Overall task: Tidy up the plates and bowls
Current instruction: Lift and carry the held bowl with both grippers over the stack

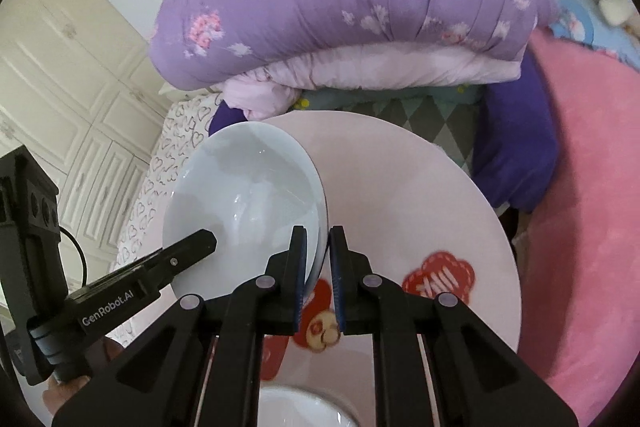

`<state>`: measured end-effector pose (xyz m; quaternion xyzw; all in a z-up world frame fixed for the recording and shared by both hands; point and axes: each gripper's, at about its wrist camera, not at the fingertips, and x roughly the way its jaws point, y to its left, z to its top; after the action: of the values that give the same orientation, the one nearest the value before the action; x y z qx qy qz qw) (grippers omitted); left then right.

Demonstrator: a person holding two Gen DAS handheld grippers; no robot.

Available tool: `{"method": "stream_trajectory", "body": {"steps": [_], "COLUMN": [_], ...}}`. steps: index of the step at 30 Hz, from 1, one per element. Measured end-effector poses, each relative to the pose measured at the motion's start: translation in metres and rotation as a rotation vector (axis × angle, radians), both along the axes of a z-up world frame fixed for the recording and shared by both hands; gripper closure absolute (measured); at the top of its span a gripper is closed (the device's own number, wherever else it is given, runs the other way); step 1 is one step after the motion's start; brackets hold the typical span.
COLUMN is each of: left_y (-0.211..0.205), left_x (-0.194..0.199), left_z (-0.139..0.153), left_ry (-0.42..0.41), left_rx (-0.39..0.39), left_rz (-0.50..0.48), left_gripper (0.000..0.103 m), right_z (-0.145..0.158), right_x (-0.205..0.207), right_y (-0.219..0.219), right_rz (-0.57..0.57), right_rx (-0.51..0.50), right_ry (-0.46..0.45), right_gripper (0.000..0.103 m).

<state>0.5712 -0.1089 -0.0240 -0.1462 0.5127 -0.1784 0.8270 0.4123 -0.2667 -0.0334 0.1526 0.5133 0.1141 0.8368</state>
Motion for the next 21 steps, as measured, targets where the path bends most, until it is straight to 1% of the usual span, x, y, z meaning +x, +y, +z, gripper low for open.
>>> {"method": "stream_trajectory", "body": {"steps": [5,8,13,21], "left_y": [0.011,0.021,0.023,0.015], "left_x": [-0.039,-0.062,-0.091,-0.126], "left_z": [0.019,0.027,0.031,0.040], "left_ry": [-0.025,-0.025,-0.022,-0.035], "left_rx": [-0.004,-0.014,-0.006,0.017], "left_rz": [-0.022,-0.034,-0.064,-0.099], "left_gripper": [0.096,0.096,0.096,0.096], "right_z": [0.012,0.015,0.019,0.021], "right_x": [-0.025,-0.037,-0.064,-0.097], "right_y": [-0.002,-0.003,-0.007,-0.011], "right_rz": [-0.004,-0.005,-0.005,0.002], "right_rx": [0.007,0.010,0.012,0.006], "right_ry": [-0.021,-0.018,-0.018,-0.024], "right_gripper": [0.092,0.092,0.091,0.090]}}
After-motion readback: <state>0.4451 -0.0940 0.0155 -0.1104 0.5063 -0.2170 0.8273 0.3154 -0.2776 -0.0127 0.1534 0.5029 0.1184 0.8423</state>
